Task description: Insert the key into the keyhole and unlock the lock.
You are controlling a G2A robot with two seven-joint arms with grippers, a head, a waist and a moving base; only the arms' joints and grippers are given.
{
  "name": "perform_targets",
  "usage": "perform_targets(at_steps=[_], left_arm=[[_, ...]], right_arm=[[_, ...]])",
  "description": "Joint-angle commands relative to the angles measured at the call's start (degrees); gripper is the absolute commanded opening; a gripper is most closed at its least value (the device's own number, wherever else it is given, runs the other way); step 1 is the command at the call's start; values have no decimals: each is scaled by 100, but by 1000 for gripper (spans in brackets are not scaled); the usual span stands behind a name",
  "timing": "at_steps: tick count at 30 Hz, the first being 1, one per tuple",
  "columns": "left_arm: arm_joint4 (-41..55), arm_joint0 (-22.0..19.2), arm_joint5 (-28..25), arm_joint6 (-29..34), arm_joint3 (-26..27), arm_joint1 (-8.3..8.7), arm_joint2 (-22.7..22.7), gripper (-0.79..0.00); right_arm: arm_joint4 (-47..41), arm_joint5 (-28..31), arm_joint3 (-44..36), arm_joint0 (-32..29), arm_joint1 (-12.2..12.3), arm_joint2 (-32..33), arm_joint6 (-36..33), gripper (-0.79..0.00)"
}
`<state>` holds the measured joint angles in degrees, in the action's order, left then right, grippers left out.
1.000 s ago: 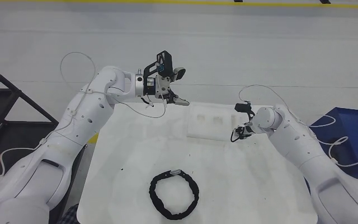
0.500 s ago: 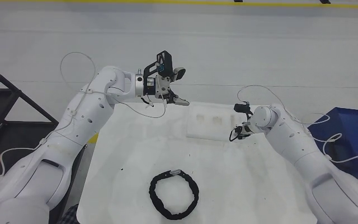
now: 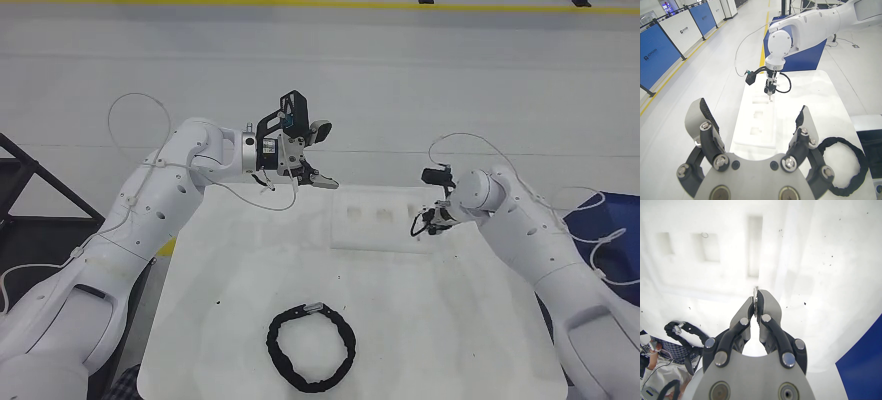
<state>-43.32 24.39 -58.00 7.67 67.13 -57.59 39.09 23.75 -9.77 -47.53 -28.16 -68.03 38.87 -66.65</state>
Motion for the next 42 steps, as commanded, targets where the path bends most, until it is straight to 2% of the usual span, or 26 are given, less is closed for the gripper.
perform_targets(at_steps=[1,14,16,19,24,28,42], left_arm=[[0,0,0,0,0,0,0,0],[0,0,0,0,0,0,0,0],[0,0,0,0,0,0,0,0],[0,0,0,0,0,0,0,0],[0,0,0,0,0,0,0,0],[0,0,0,0,0,0,0,0],[0,0,0,0,0,0,0,0]], right_arm=[[-56,42,-255,-75,82,174,-40,-785],[-1330,1299,-1626,-904,626,1697,-423,-785],[-1483,1649,-1932,-1026,693,1881,-562,-785],[-1516,1802,-2488,-1231,796,2148,-622,-785],[-1577,1745,-3315,-1675,950,2612,-593,-785],[-1667,1722,-3625,-1942,1020,2835,-531,-785],[-1876,1697,-3656,-2113,1073,3039,-464,-785]])
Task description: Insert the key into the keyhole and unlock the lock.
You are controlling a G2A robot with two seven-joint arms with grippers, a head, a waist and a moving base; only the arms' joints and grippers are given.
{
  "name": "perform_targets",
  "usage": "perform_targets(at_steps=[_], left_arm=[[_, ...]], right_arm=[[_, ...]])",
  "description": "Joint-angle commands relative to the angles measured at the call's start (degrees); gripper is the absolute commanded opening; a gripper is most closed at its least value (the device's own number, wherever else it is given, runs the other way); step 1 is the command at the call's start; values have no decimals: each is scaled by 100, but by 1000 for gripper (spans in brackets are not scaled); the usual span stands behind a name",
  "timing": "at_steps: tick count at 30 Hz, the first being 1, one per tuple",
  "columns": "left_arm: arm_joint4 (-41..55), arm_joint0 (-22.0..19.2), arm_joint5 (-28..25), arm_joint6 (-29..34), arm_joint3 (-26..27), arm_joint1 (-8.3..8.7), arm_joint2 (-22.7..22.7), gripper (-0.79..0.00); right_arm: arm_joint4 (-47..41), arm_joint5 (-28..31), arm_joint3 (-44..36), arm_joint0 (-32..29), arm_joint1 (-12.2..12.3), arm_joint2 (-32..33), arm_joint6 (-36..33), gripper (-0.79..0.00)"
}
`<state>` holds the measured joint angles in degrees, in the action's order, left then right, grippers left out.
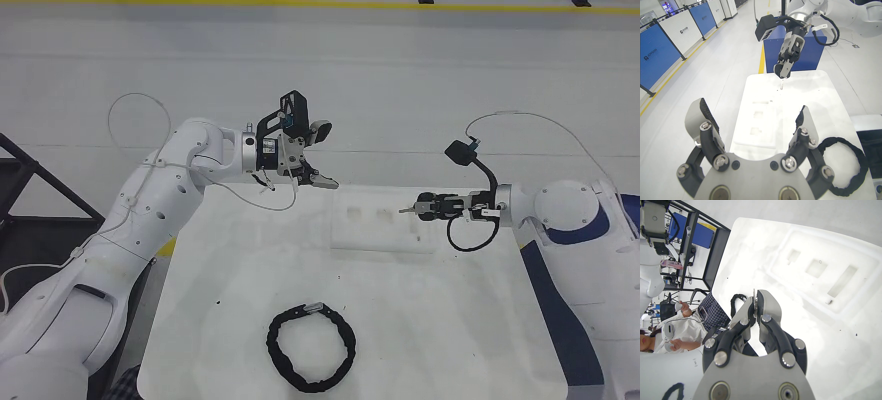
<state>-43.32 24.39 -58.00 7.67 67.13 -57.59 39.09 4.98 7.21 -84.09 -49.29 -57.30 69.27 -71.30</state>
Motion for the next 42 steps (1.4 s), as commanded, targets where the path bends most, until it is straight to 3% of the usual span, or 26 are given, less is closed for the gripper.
perform_targets(at_steps=[1,5,9,16,21,26,34,40,42], left_arm=[[0,0,0,0,0,0,0,0],[-167,116,200,89,200,39,100,0],[67,418,21,259,200,137,260,0],[-359,1310,0,-320,395,292,327,0],[-1108,1609,0,-923,557,342,78,0],[-1775,1594,0,-1583,573,393,-487,0],[-2713,1164,0,-2176,182,431,-1777,0],[-2783,694,0,-2734,-128,395,-2854,0],[-2793,664,0,-2721,-164,382,-2935,0]], right_arm=[[0,0,0,0,0,0,0,-785],[0,0,0,0,0,0,0,-785],[0,0,0,0,0,0,0,-785],[0,0,0,0,0,0,0,-785],[0,0,0,0,0,0,0,-785],[0,0,0,0,0,0,0,-785],[0,0,0,0,0,0,0,-785],[0,0,0,0,0,0,0,-785],[0,0,0,0,0,0,0,-785]])
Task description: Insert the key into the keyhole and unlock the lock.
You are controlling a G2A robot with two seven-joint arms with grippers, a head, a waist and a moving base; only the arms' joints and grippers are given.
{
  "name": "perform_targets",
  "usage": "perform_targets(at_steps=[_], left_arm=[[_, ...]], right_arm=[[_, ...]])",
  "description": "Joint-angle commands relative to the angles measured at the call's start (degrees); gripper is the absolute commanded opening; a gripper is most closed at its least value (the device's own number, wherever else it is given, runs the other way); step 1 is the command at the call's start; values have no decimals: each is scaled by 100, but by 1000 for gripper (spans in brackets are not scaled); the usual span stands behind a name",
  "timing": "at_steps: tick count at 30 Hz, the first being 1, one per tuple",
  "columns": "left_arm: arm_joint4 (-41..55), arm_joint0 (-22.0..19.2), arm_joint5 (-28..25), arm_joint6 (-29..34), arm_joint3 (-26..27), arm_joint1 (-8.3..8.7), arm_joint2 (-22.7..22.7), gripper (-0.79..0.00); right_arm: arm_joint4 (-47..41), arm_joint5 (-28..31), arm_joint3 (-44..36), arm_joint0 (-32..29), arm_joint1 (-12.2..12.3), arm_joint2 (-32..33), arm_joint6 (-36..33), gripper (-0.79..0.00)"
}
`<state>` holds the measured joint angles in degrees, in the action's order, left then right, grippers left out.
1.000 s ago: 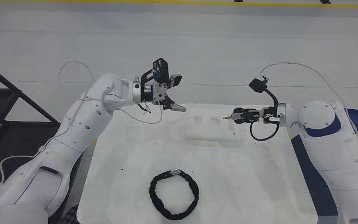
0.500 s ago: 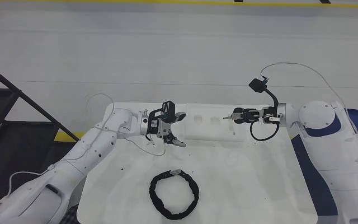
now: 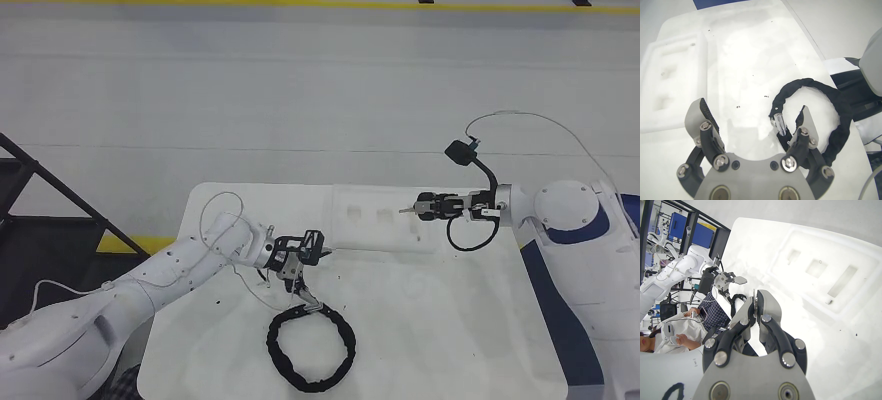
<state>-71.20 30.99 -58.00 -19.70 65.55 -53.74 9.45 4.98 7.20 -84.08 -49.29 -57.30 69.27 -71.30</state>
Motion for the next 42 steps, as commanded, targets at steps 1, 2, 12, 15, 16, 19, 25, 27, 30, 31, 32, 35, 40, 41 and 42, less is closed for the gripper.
perform_targets(at_steps=[1,2,12,15,16,19,25,27,30,31,32,35,40,41,42], left_arm=[[-5,4,0,15,-7,-3,29,0],[-5,4,0,15,-7,-3,29,0],[-5,4,0,15,-7,-3,29,0],[-5,4,0,15,-7,-3,29,0],[32,32,123,28,-18,-1,64,0],[269,242,409,-202,53,62,249,0],[-270,897,860,-1182,86,361,426,0],[-461,1105,1039,-1449,71,457,469,0],[-534,1373,1317,-1749,57,592,592,0],[-556,1450,1411,-1855,76,633,639,0],[-588,1521,1473,-1925,86,670,677,0],[-621,1719,1560,-2016,122,737,753,0],[-775,1953,1784,-1664,330,749,803,0],[-767,1989,1861,-1558,369,749,831,0],[-794,2014,1948,-1430,428,749,857,0]], right_arm=[[0,0,0,0,0,0,0,-785],[0,0,0,0,0,0,0,-785],[0,0,0,0,0,0,0,-785],[0,0,0,0,0,0,0,-785],[0,0,0,0,0,0,0,-785],[0,0,0,0,0,0,0,-785],[0,0,0,0,0,0,0,-785],[0,0,0,0,0,0,0,-785],[0,0,0,0,0,0,0,-785],[0,0,0,0,0,0,0,-785],[0,0,0,0,0,0,0,-785],[0,0,0,0,0,0,0,-785],[0,0,0,0,0,0,0,-785],[0,0,0,0,0,0,0,-785],[0,0,0,0,0,0,0,-785]])
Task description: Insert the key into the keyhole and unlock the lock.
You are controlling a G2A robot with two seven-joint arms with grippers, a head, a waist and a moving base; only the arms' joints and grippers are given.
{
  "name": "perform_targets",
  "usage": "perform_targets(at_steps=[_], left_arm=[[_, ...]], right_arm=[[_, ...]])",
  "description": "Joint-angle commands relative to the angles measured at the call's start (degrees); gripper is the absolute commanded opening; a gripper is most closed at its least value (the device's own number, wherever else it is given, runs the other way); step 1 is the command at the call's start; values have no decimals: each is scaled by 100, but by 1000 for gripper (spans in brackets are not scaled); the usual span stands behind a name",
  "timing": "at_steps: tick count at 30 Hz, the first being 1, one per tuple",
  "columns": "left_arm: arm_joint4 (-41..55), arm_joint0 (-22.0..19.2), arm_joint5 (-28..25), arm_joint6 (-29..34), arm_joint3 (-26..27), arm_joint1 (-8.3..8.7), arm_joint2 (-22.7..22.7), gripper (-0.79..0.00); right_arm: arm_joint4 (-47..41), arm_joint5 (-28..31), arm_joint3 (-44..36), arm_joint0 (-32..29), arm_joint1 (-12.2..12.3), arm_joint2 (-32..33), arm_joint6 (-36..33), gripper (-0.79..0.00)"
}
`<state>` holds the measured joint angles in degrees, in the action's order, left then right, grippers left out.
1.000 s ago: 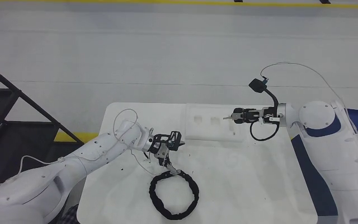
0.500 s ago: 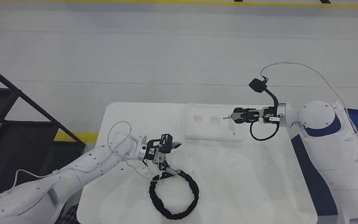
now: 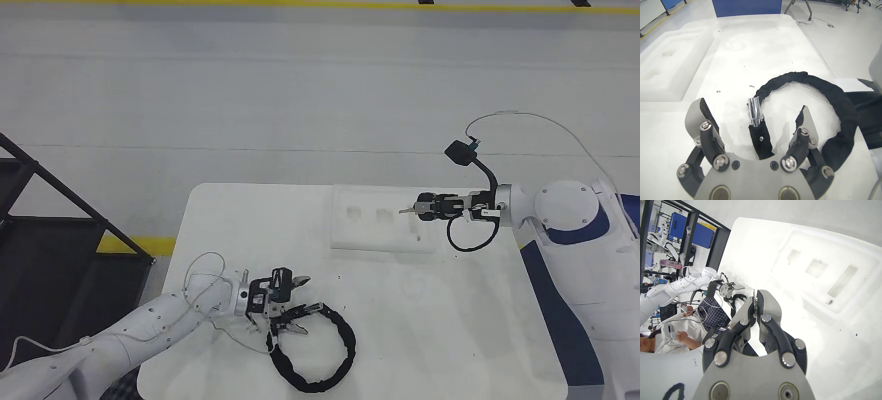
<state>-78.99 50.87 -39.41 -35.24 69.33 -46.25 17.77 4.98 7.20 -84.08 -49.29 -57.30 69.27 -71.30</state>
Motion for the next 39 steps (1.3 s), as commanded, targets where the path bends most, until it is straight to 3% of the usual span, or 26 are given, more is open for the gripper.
perform_targets(at_steps=[1,7,8,10,11,12,16,23,26,27,39], left_arm=[[-21,55,181,251,101,0,55,0],[67,257,309,470,218,5,208,-15],[40,278,306,496,205,1,220,-86],[-35,314,320,516,185,-11,243,-117],[-76,328,334,515,161,-17,257,-296],[-116,343,355,509,138,-24,270,-388],[-306,393,485,364,68,-51,333,-397],[-621,468,618,464,-43,-129,375,-551],[-610,481,589,482,-73,-169,417,-699],[-594,483,581,466,-76,-180,439,-785],[-343,524,154,-91,143,-122,896,-785]], right_arm=[[0,0,0,0,0,0,0,-785],[0,0,0,0,0,0,0,-785],[0,0,0,0,0,0,0,-785],[0,0,0,0,0,0,0,-785],[0,0,0,0,0,0,0,-785],[0,0,0,0,0,0,0,-785],[0,0,0,0,0,0,0,-785],[0,0,0,0,0,0,0,-785],[0,0,0,0,0,0,0,-785],[0,0,0,0,0,0,0,-785],[0,0,0,0,0,0,0,-785]])
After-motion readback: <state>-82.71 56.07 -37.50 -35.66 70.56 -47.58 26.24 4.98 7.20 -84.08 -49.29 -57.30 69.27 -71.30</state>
